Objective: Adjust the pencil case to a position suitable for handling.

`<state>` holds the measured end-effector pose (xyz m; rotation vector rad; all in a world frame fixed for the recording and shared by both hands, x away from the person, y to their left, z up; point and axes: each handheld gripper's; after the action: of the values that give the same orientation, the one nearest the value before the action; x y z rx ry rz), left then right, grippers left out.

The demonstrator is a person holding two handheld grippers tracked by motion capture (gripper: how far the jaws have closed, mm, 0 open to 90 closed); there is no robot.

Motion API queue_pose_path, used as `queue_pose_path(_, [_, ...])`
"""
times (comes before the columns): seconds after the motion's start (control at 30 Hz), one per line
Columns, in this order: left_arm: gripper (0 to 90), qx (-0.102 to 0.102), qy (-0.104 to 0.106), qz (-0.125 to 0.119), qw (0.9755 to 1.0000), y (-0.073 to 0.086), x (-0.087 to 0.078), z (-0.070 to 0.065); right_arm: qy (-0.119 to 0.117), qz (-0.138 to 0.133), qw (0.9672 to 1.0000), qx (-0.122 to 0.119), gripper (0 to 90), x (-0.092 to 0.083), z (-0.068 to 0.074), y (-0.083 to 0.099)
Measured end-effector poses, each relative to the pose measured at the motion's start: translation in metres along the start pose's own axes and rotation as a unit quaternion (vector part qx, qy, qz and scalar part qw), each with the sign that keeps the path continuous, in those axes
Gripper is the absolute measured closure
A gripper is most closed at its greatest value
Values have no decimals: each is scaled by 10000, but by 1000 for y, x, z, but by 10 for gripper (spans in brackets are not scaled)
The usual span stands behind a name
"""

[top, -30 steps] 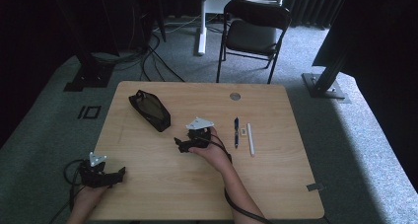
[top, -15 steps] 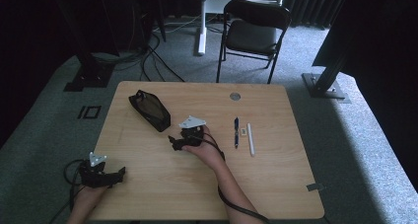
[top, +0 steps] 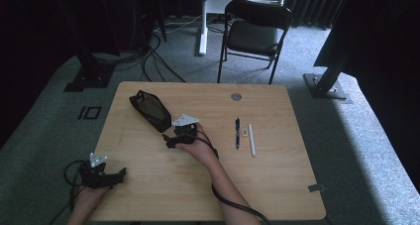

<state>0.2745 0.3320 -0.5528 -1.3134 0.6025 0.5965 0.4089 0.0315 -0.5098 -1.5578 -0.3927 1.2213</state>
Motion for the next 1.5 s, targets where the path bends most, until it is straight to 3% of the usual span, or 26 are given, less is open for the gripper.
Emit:
queue_pose_path(0.4, [4, 0, 1, 1, 10000, 0, 0, 0, 75, -37, 10000, 18, 216, 15, -5, -7])
queue_pose_path(0.57, [4, 0, 0, 0, 10000, 0, 0, 0, 88, -85, 9998, 143, 232, 19, -5, -9])
queue_pose_path(0.73, [4, -1, -1, 1, 10000, 0, 0, 0, 77, -157, 9998, 128, 307, 20, -6, -13])
queue_pose_path(0.93, [4, -2, -1, -1, 10000, 0, 0, 0, 281, -138, 9995, 67, 412, 22, -8, -21])
queue_pose_path(1.3, [4, -2, -1, -1, 10000, 0, 0, 0, 345, -142, 9992, 106, 500, 31, -9, -23])
queue_pose_path(1.5, [4, -3, -1, -1, 10000, 0, 0, 0, 350, -197, 9988, 279, 655, 34, -11, -20])
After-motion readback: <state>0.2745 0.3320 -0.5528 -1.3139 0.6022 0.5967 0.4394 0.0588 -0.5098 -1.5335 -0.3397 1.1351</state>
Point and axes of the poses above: each handheld gripper's, and its own axes: x roughly forward along the jaws, y roughly out of its underside, z roughly to its left, and after that the axes turned 11 degrees about -y, right-handed
